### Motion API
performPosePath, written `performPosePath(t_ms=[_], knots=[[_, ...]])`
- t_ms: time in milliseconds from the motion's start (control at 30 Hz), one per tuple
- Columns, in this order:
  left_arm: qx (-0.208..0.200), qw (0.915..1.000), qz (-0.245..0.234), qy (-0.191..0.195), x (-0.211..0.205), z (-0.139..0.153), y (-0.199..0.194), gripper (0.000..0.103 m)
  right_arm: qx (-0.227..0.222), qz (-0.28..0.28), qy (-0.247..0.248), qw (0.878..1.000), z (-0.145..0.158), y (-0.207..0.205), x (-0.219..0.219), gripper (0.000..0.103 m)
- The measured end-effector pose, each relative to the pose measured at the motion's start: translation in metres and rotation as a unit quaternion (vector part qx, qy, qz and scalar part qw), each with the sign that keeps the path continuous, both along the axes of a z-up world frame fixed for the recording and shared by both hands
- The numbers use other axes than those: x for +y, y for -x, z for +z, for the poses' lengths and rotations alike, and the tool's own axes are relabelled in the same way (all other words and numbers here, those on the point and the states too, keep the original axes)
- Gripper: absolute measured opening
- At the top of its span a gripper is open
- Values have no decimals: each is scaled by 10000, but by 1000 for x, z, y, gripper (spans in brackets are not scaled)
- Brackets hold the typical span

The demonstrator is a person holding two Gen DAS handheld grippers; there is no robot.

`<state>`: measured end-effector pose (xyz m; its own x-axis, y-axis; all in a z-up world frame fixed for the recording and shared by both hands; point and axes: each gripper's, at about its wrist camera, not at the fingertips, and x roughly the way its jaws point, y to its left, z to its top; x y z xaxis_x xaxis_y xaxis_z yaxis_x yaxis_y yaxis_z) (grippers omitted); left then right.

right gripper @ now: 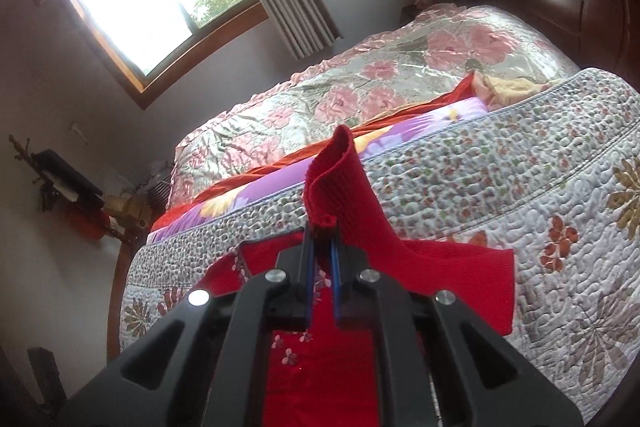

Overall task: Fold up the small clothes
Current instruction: 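Lift the held sleeve and carry it across the chest toward the neckline, then lower the sleeve onto the sweater chest and open the right tool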

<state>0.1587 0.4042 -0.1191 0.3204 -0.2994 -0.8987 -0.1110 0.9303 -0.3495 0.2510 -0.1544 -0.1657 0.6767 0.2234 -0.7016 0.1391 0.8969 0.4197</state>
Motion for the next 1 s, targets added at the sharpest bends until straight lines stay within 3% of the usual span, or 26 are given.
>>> performPosePath(t_ms=[200,433,667,800,900,1000], knots=[[72,9999,-153,29,13,-20,-19,99,370,510,215,9978,-40,-26,75,5],[185,9994,-270,150,18,-50,-42,99,1125,1141,883,9831,-131,-42,151,5],[361,9956,-318,804,5,-91,-77,99,1794,1486,1567,9598,-217,-42,201,5],[475,9834,-277,1729,-5,-114,-105,99,1864,1685,1702,9528,-228,-31,213,18],[763,9629,-256,2577,-20,-139,-131,99,1866,1706,1553,9550,-218,-11,205,25],[1134,9453,-315,3044,-42,-172,-157,99,1963,1577,1304,9590,-206,21,185,28]])
